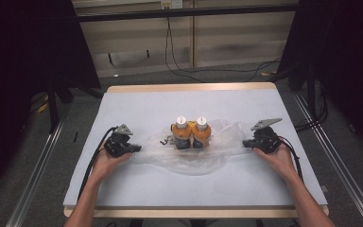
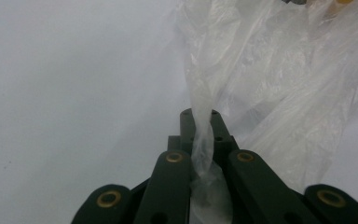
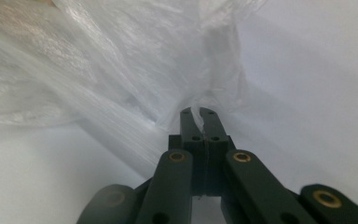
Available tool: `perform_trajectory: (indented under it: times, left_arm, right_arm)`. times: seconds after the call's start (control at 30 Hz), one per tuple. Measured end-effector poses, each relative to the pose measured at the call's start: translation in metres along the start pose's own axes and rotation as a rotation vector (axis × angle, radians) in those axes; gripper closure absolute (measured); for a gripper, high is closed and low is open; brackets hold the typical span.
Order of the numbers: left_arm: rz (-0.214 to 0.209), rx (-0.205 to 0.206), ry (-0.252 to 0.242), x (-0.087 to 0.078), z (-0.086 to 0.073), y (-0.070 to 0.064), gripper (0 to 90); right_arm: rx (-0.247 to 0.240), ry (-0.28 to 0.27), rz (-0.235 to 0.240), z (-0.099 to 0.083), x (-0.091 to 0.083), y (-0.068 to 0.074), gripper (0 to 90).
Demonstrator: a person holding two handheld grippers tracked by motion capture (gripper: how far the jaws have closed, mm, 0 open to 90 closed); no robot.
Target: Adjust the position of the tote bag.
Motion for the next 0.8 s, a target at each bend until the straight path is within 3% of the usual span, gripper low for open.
perform_trajectory:
  times: [0.1,0.13,0.23,0.33,0.4,0.5,0.57,0.67,0.73,0.8]
  left_arm:
    - [0.000,-0.004,-0.006,-0.002,-0.002,0.001,89.2]
    - [0.011,0.002,-0.001,-0.001,-0.002,0.000,89.2]
    - [-0.016,-0.004,-0.008,-0.001,-0.002,-0.001,86.5]
    - [-0.019,-0.016,-0.020,-0.001,-0.001,-0.001,76.6]
    - [-0.023,-0.028,-0.041,-0.001,0.000,-0.002,71.0]
    - [-0.036,-0.059,-0.103,-0.005,0.002,0.000,62.5]
    - [-0.069,-0.089,-0.167,-0.010,0.004,-0.001,57.3]
    - [-0.055,-0.089,-0.202,-0.018,0.008,-0.005,47.8]
    - [-0.034,-0.091,-0.230,-0.022,0.010,-0.005,44.5]
    - [-0.040,-0.094,-0.254,-0.026,0.012,-0.005,43.7]
  right_arm:
    - [0.026,-0.006,-0.009,-0.003,-0.002,-0.002,90.0]
    - [0.024,-0.008,-0.009,-0.003,-0.002,-0.001,90.0]
    - [0.007,-0.013,-0.020,-0.004,-0.002,0.000,89.1]
    - [0.031,-0.025,-0.032,-0.006,-0.003,-0.004,75.3]
    - [0.036,-0.039,-0.017,-0.008,-0.004,-0.007,70.7]
    - [0.044,-0.050,-0.025,-0.007,-0.005,-0.006,58.9]
    - [0.051,-0.079,-0.009,-0.005,-0.008,-0.004,53.0]
    - [0.069,-0.144,0.010,0.001,-0.015,0.001,44.8]
    - [0.066,-0.170,0.012,0.004,-0.019,0.005,39.4]
    - [0.076,-0.204,0.016,0.008,-0.025,0.005,35.3]
Point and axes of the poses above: each handheld gripper's, and its own axes: x roughly forward along the jaws, z roughly out of its top, y roughly to its left, the point moved 2 cm from there along x, roughly forward along the jaws, and after that the axes turned 1 degree about -y, right-handed, at the moved point
